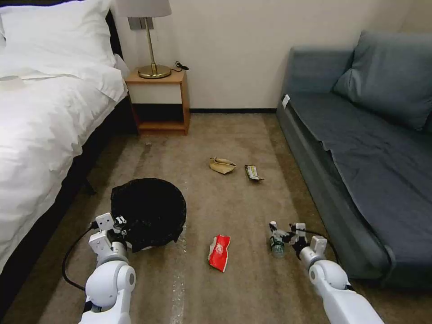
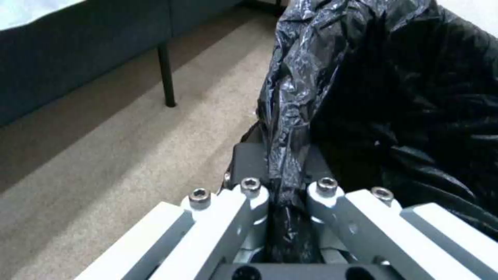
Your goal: Pick up the trash bin, then pick up the garbage on the floor and place it into the trash bin.
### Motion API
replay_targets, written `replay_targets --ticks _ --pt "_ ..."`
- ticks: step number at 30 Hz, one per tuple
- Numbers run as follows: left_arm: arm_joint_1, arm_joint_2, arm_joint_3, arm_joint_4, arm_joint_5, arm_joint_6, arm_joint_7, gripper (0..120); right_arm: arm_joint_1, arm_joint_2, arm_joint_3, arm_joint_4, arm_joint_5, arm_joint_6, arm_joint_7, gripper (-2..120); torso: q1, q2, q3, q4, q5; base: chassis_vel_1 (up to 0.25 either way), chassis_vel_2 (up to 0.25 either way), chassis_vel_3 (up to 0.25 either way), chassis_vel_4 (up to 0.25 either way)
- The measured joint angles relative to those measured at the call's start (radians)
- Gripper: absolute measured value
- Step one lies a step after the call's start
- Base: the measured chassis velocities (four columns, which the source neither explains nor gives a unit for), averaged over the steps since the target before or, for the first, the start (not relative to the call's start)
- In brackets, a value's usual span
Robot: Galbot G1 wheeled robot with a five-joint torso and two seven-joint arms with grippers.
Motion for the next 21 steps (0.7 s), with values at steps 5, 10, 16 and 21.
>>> replay_targets --ticks 5,10,16,21 --pt "0.011 -0.005 0.003 -0.017 0.013 0.000 0.001 3 0.066 0.035 -0.014 -0.143 -0.034 0.030 -0.022 100 0.000 0.000 0.000 0.0001 0.0000 0.000 0.000 0.000 0.000" --pt "0.021 -0.005 0.002 -0.023 0.017 -0.002 0.002 3 0.107 0.052 -0.011 -0.230 -0.047 0.063 -0.038 100 0.000 0.000 0.000 0.0001 0.0000 0.000 0.000 0.000 0.000" --pt "0.023 -0.006 0.007 -0.023 0.022 -0.003 0.002 3 0.137 0.059 0.000 -0.297 -0.054 0.083 -0.048 100 0.000 0.000 0.000 0.0000 0.0000 0.000 0.000 0.000 0.000" --pt "0.023 -0.009 0.010 -0.029 0.025 -0.004 0.002 3 0.153 0.068 0.011 -0.362 -0.082 0.110 -0.059 100 0.000 0.000 0.000 -0.0001 0.0000 0.000 0.000 0.000 0.000"
